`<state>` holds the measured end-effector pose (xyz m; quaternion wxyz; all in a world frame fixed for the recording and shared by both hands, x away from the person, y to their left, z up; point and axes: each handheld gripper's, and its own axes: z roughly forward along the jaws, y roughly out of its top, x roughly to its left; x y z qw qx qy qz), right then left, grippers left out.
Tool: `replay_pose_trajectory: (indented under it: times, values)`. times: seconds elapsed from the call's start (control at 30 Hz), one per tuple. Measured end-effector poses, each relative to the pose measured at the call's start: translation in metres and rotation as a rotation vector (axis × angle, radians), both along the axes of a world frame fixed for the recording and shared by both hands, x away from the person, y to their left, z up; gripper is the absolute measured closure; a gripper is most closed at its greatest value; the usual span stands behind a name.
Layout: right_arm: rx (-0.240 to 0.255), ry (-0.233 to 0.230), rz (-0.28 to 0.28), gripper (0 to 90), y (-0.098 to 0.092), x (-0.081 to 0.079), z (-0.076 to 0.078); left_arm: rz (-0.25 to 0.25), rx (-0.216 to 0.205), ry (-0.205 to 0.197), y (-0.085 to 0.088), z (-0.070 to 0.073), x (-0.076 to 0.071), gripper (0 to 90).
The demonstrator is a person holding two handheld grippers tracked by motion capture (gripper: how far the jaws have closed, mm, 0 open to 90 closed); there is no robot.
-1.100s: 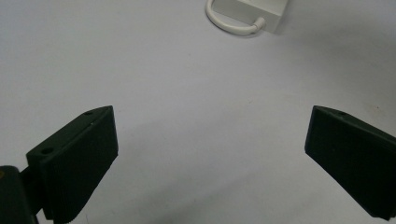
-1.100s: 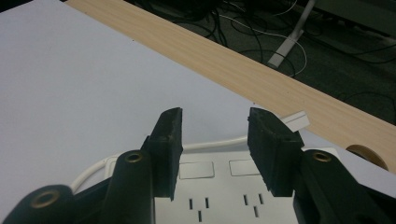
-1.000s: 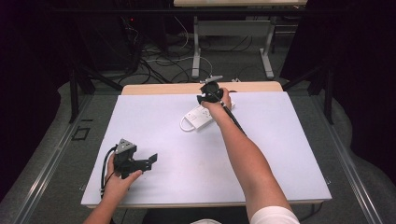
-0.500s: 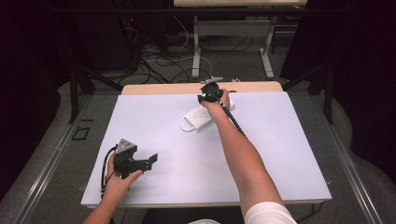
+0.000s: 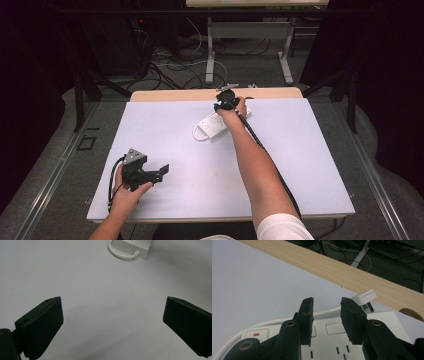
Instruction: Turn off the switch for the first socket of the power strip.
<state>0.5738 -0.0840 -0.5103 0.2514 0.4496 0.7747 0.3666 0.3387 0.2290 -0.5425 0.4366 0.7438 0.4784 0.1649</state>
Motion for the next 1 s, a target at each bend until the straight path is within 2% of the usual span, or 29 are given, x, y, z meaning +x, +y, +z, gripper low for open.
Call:
replay_pose_trajectory:
  times: [0.13,0.33,0.47,0.5,0.6,0.63,0.67,0.7,0.77,0.83,0.87,0.9,0.93,1.0]
  values:
    - [-0.013,0.009,0.009,70.0,0.000,0.001,-0.003,-0.003,0.001,0.003,0.000,0.000,0.000,2.9]
    - [-0.027,0.045,0.035,82.3,0.001,0.001,-0.005,-0.004,0.000,0.003,0.001,0.001,0.000,3.1]
    - [-0.050,0.073,0.032,86.4,0.000,0.002,-0.009,-0.004,-0.001,0.004,0.001,0.001,0.000,3.1]
    - [-0.045,0.086,0.030,86.9,0.001,0.002,-0.010,-0.004,-0.001,0.004,0.001,0.001,0.000,3.1]
    - [-0.045,0.085,0.050,87.5,0.001,0.003,-0.014,-0.004,-0.002,0.004,0.001,0.000,0.000,3.1]
    - [-0.056,0.107,0.046,87.5,0.002,0.003,-0.014,-0.004,-0.002,0.004,0.001,0.000,0.000,3.1]
    - [-0.056,0.107,0.046,87.5,0.002,0.003,-0.014,-0.004,-0.002,0.004,0.001,0.000,0.000,3.1]
    - [-0.041,0.087,0.050,87.5,0.002,0.003,-0.016,-0.005,-0.001,0.005,0.001,0.000,0.000,3.1]
    - [-0.040,0.092,0.056,87.5,0.003,0.004,-0.018,-0.002,-0.004,-0.003,0.000,0.000,0.000,3.2]
    - [-0.055,0.101,0.042,87.5,0.004,0.003,-0.019,-0.005,-0.002,0.001,0.000,0.000,0.000,3.2]
    - [-0.050,0.120,0.040,87.4,0.004,0.003,-0.019,-0.007,-0.001,0.004,0.000,0.000,0.000,3.2]
    - [-0.053,0.118,0.041,87.4,0.003,0.003,-0.019,-0.007,-0.001,0.004,0.000,0.000,0.000,3.2]
    - [-0.031,0.113,0.045,87.3,0.003,0.004,-0.021,-0.007,0.000,0.006,0.000,0.000,0.000,3.2]
    - [-0.038,0.126,0.026,87.0,0.003,0.003,-0.021,-0.006,0.000,0.005,0.001,0.000,0.000,3.2]
